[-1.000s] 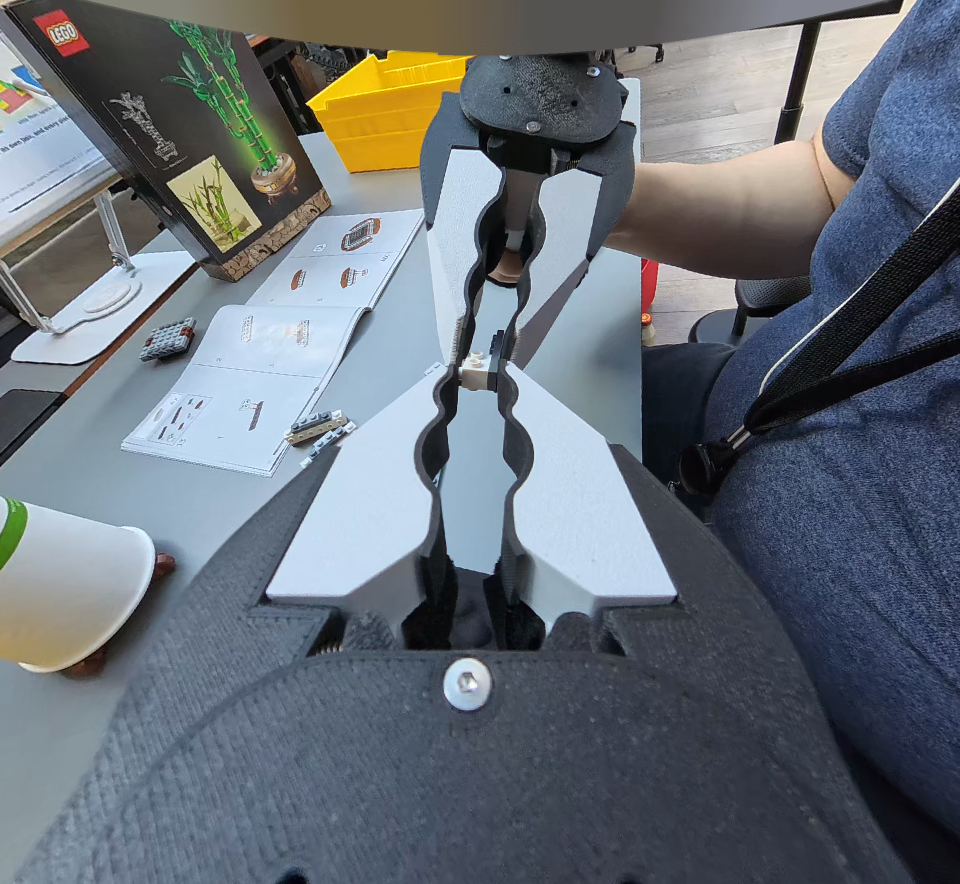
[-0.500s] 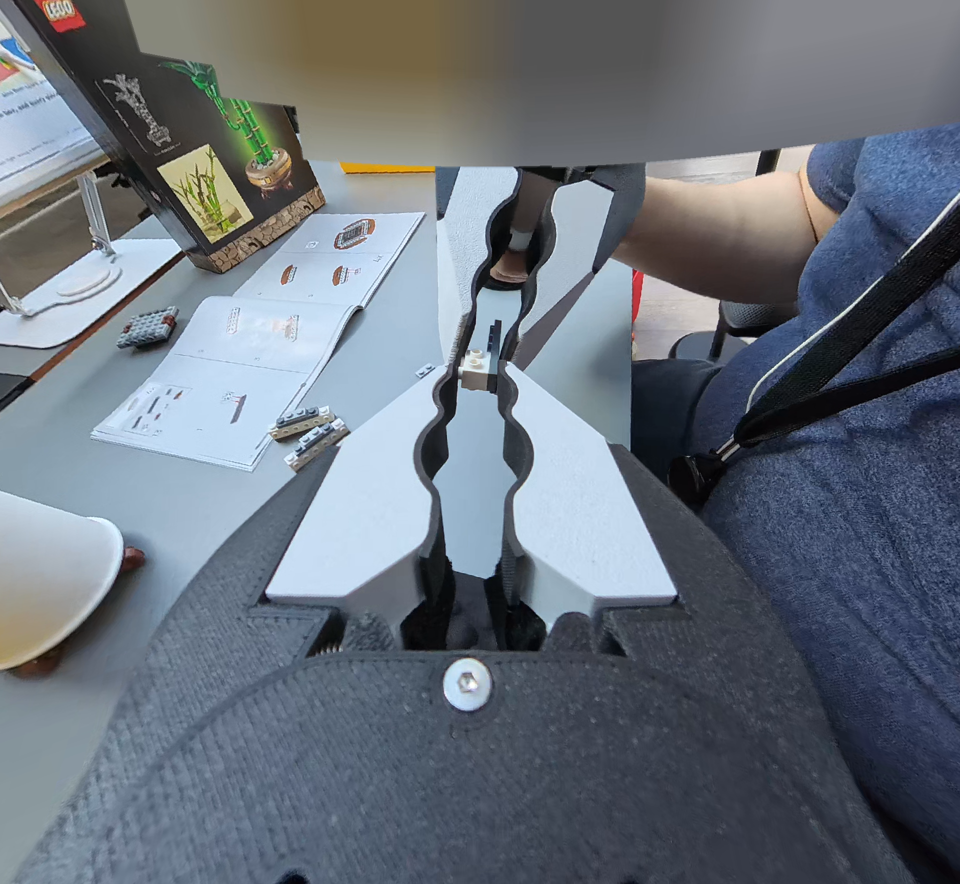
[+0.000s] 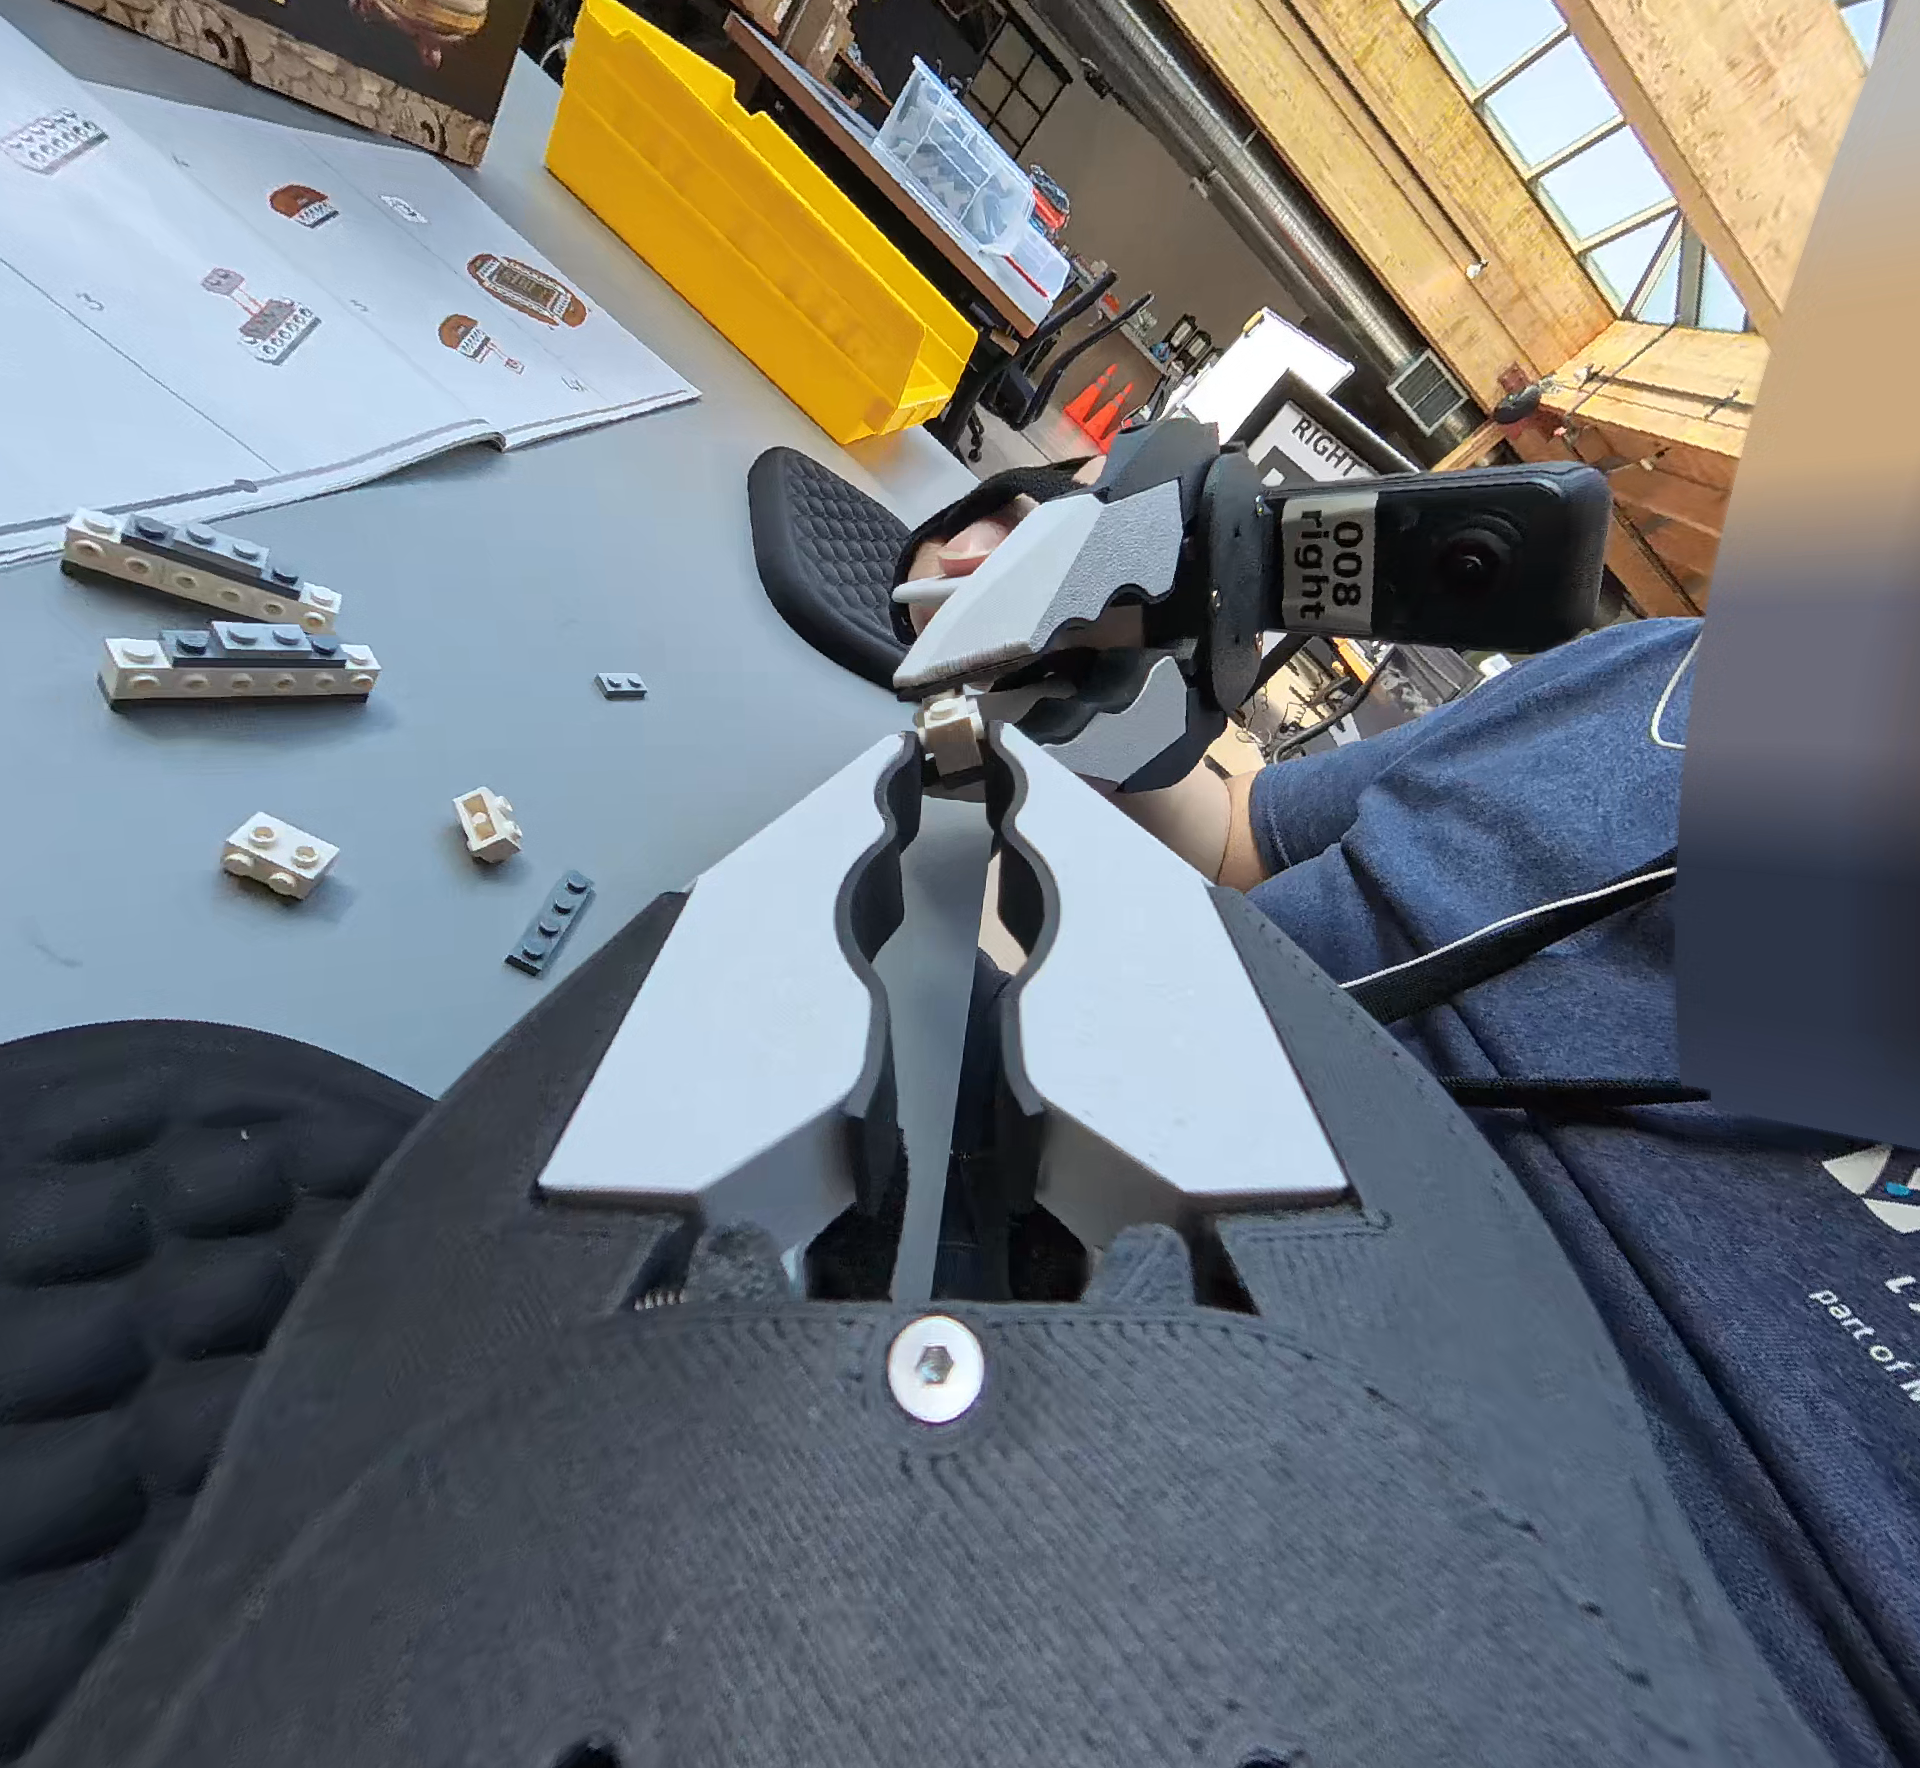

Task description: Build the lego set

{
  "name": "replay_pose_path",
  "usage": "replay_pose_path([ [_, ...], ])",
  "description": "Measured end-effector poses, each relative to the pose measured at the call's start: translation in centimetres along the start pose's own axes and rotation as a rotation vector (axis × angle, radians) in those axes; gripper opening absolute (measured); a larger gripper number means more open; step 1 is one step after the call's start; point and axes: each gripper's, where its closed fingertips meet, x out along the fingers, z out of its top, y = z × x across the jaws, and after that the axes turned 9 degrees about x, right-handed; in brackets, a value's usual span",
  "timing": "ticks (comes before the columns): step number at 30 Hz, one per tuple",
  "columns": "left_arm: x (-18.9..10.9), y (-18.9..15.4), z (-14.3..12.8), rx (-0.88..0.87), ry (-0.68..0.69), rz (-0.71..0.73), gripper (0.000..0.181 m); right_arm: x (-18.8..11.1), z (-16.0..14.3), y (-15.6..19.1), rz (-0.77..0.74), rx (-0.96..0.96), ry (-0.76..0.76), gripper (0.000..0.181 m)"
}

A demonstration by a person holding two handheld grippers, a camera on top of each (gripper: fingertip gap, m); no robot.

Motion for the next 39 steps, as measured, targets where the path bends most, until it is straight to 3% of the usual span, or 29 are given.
replay_pose_path([
  [4,-0.6,0.7,0.2,-0.066,-0.023,0.001,0.009,0.3,-0.4,-0.2,0.009,0.025,-0.015,0.022],
  [7,-2.8,2.1,0.7,-0.095,-0.032,0.064,0.009,-0.2,-1.2,-1.0,0.094,0.193,-0.042,0.032],
  [9,-4.7,3.4,1.1,-0.067,-0.027,0.158,0.009,-0.1,-2.8,-1.7,0.174,0.377,-0.012,0.029],
  [12,-6.6,4.2,1.1,-0.032,0.005,0.237,0.009,1.3,-7.3,-2.3,0.236,0.519,0.195,0.025],
  [15,-7.3,4.7,1.1,-0.016,0.013,0.283,0.009,2.5,-10.9,-1.2,0.307,0.379,0.423,0.017],
  [19,-7.1,4.5,0.5,-0.018,0.047,0.28,0.009,2.5,-12.0,-0.5,0.42,0.404,0.527,0.017],
  [23,-7.4,4.4,0.4,-0.011,0.059,0.302,0.009,1.9,-11.6,-1.2,0.319,0.653,0.51,0.021],
  [27,-7.6,3.9,1.1,-0.017,0.028,0.281,0.009,2.1,-12.2,-0.4,0.157,0.751,0.485,0.027],
  [32,-7.5,3.7,1.3,-0.012,0.021,0.273,0.009,2.6,-13.6,-0.1,0.03,0.722,0.532,0.026],
  [35,-7.5,3.7,1.3,-0.016,0.019,0.275,0.009,2.9,-13.0,0.5,0.104,0.707,0.515,0.02],
  [39,-7.5,3.4,1.4,-0.008,0.022,0.275,0.009,1.0,-13.7,-1.0,0.14,0.412,0.681,0.017],
])
